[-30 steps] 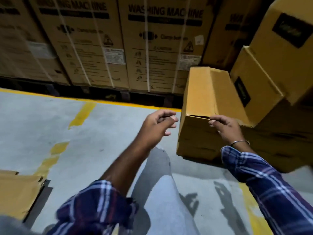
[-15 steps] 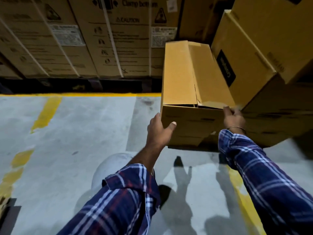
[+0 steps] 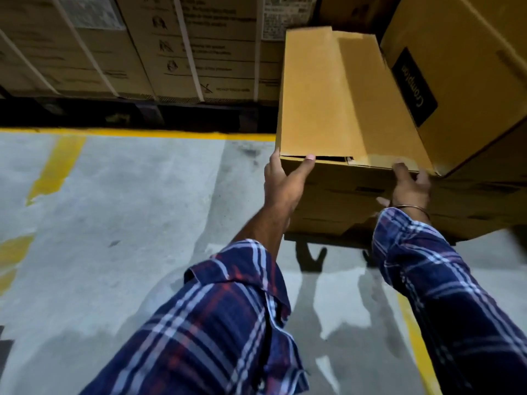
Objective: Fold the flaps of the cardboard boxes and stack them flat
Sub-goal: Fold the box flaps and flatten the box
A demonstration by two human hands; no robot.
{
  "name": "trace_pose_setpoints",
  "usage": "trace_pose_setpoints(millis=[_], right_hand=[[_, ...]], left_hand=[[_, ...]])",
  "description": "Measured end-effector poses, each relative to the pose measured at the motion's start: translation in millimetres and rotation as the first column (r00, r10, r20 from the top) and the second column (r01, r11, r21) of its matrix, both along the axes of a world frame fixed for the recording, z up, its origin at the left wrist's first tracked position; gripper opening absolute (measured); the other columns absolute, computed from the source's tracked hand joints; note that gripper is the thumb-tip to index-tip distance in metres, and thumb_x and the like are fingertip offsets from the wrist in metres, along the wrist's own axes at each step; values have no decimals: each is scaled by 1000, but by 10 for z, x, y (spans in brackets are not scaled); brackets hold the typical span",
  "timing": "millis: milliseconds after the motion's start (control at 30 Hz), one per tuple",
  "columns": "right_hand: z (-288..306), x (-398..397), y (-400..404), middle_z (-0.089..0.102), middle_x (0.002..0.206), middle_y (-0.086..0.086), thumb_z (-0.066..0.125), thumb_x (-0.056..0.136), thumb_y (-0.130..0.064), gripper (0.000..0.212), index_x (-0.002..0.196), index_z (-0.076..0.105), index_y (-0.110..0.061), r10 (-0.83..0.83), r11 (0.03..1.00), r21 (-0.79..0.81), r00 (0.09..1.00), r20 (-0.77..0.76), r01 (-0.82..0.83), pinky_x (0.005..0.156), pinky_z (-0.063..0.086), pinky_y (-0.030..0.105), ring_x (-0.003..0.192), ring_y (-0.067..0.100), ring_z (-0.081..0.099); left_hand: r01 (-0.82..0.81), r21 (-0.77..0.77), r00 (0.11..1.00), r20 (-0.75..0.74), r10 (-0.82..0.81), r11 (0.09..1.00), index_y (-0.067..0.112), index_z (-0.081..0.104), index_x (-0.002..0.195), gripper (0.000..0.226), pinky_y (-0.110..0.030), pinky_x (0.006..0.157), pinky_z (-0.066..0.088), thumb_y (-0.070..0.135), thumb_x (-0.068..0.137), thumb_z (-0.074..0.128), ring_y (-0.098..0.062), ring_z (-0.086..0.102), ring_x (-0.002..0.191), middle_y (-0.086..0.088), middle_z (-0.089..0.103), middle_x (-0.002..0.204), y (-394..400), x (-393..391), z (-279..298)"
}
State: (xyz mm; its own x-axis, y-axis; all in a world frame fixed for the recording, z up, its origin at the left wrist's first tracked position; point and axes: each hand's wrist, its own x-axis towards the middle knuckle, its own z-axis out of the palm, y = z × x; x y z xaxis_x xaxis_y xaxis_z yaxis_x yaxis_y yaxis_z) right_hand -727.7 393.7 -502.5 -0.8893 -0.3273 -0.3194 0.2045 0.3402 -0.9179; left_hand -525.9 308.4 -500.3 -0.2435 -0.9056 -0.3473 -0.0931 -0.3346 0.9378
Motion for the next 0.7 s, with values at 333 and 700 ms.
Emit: trace_pose_setpoints(millis=[333,700], right_hand=[[492,1083,-227,46,138,10,71,93,-30,45,131,50,-17,113,977,-191,989,93,-94,84,55,69,124,31,48],[584,3072,-1043,61,104,7,74,69,-51,40,85,47,-25,674,738,59,730,-107,-673,72,59,57,89,31,63]], left_hand=[[-357,-302,923,31,384,884,35,45,132,53,-22,65,35,57,91,68,-20,38,125,1,37,138,-160,921,652],[-797,-187,574,62,817,574,29,54,114,47,-49,101,49,58,83,74,-33,52,120,-5,48,127,107,3315,199]])
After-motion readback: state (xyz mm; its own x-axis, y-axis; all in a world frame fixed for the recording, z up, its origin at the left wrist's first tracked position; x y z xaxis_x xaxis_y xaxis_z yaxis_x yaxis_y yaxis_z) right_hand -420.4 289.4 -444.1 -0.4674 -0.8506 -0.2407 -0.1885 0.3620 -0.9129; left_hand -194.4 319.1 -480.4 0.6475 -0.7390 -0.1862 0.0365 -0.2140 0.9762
